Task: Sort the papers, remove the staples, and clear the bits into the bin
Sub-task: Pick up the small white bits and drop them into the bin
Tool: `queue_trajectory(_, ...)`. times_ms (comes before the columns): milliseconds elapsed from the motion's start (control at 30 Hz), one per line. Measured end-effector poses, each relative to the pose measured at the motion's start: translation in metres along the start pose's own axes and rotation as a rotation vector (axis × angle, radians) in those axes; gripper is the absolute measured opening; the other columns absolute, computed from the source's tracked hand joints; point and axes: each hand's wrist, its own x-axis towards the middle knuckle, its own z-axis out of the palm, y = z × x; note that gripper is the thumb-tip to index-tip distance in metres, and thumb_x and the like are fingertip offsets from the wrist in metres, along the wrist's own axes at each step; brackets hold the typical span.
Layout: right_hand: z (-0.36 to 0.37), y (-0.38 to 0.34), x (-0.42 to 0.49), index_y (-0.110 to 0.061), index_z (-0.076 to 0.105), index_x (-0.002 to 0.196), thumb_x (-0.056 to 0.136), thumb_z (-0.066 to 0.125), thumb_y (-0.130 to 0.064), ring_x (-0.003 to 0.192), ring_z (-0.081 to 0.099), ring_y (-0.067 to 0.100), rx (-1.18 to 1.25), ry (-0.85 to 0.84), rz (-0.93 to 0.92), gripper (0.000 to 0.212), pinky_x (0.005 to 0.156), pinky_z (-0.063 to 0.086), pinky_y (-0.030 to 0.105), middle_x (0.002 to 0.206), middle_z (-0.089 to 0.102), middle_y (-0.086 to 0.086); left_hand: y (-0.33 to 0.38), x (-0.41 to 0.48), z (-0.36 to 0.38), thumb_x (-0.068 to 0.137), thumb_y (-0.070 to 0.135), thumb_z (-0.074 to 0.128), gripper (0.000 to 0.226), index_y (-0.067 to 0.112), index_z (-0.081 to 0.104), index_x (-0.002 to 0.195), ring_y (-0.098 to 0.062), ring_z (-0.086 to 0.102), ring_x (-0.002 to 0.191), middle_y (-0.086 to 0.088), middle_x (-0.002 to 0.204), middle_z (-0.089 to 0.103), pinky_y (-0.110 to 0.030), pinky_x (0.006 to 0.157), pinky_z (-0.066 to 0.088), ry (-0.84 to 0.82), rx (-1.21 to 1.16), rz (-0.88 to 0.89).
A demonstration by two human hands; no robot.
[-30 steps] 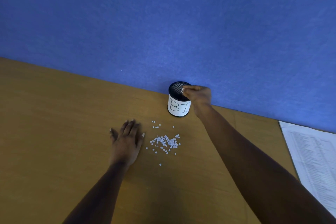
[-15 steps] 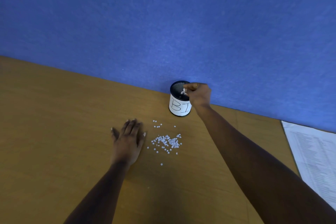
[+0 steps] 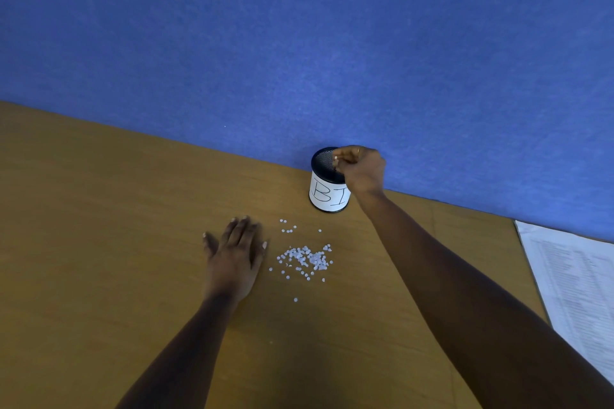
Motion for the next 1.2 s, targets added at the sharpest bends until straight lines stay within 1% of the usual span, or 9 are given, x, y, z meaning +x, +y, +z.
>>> queue_trajectory(167, -0.001, -0.002, 0.001, 0.001, 0.069, 0.091, 0.078, 0.064, 0.005, 0.080, 0.062, 0.011, -0.031, 0.022, -0.031, 0.014, 0.071, 0.049, 0.007, 0.094, 0.071, 0.013, 0.000, 0.000, 0.000, 0.082, 0.055, 0.015, 0.071, 0.018, 0.051, 0.130, -0.018, 0.032, 0.138, -0.001, 0.142, 0.045, -0.060, 0.109, 0.014, -0.003, -0.002, 0.002)
queue_trajectory(300, 0.000, 0.001, 0.001, 0.003, 0.068, 0.097, 0.084, 0.057, 0.007, 0.089, 0.064, 0.014, -0.063, -0.015, -0.030, 0.018, 0.087, 0.048, 0.018, 0.101, 0.071, 0.015, -0.001, 0.000, 0.000, 0.082, 0.054, 0.014, 0.071, 0.018, 0.051, 0.131, -0.019, 0.032, 0.138, -0.002, 0.142, 0.045, -0.060, 0.108, 0.015, -0.004, 0.001, 0.004)
queue_trajectory(433, 0.000, 0.003, -0.002, 0.001, 0.069, 0.099, 0.085, 0.056, 0.005, 0.099, 0.066, 0.019, -0.055, -0.043, -0.003, 0.020, 0.088, 0.047, 0.018, 0.104, 0.070, 0.014, -0.001, 0.000, 0.001, 0.083, 0.054, 0.015, 0.070, 0.017, 0.051, 0.130, -0.019, 0.033, 0.137, -0.002, 0.141, 0.046, -0.061, 0.108, 0.016, -0.003, 0.008, 0.006)
queue_trajectory(567, 0.001, 0.006, -0.002, 0.003, 0.069, 0.098, 0.086, 0.052, 0.006, 0.100, 0.065, 0.025, -0.014, -0.046, 0.042, 0.021, 0.096, 0.050, 0.033, 0.103, 0.070, 0.017, 0.000, 0.000, 0.000, 0.082, 0.055, 0.012, 0.073, 0.018, 0.050, 0.132, -0.018, 0.031, 0.138, -0.001, 0.143, 0.044, -0.060, 0.109, 0.013, -0.006, -0.002, 0.000)
queue_trajectory(667, 0.002, 0.006, -0.001, 0.004, 0.067, 0.097, 0.088, 0.045, 0.008, 0.101, 0.065, 0.026, 0.039, -0.046, 0.086, 0.025, 0.095, 0.051, 0.036, 0.104, 0.068, 0.019, 0.000, 0.000, 0.001, 0.082, 0.055, 0.013, 0.071, 0.018, 0.050, 0.131, -0.018, 0.031, 0.138, -0.001, 0.143, 0.044, -0.059, 0.109, 0.013, -0.005, 0.007, 0.002)
queue_trajectory(767, 0.002, 0.003, -0.006, 0.006, 0.065, 0.098, 0.091, 0.035, 0.008, 0.096, 0.064, 0.026, 0.093, -0.020, 0.069, 0.030, 0.088, 0.053, 0.030, 0.106, 0.066, 0.023, -0.001, 0.001, 0.002, 0.082, 0.055, 0.015, 0.071, 0.018, 0.050, 0.131, -0.018, 0.033, 0.137, -0.001, 0.142, 0.046, -0.060, 0.108, 0.015, -0.008, 0.009, -0.001)
queue_trajectory(867, 0.004, 0.002, -0.022, 0.007, 0.062, 0.098, 0.091, 0.032, 0.008, 0.093, 0.063, 0.031, 0.046, 0.050, -0.073, 0.030, 0.075, 0.052, 0.020, 0.103, 0.065, 0.022, -0.001, 0.001, 0.002, 0.082, 0.055, 0.015, 0.070, 0.018, 0.051, 0.130, -0.019, 0.034, 0.137, -0.001, 0.141, 0.046, -0.061, 0.108, 0.016, -0.007, 0.007, 0.001)
queue_trajectory(1000, 0.009, 0.018, -0.055, 0.005, 0.064, 0.097, 0.091, 0.040, 0.004, 0.079, 0.061, 0.013, -0.070, -0.033, -0.282, 0.025, 0.068, 0.043, 0.004, 0.096, 0.068, 0.013, -0.001, 0.001, 0.001, 0.082, 0.055, 0.014, 0.071, 0.018, 0.050, 0.131, -0.018, 0.033, 0.137, -0.001, 0.142, 0.046, -0.060, 0.107, 0.016, -0.011, 0.019, 0.000)
queue_trajectory(1200, 0.018, 0.064, -0.084, -0.004, 0.064, 0.113, 0.086, 0.040, 0.009, 0.099, 0.063, 0.025, -0.347, -0.259, -0.238, 0.038, 0.086, 0.050, 0.029, 0.107, 0.068, 0.016, -0.001, 0.001, 0.002, 0.082, 0.054, 0.014, 0.071, 0.018, 0.051, 0.130, -0.019, 0.034, 0.137, -0.002, 0.142, 0.046, -0.061, 0.107, 0.016, -0.009, 0.023, 0.005)
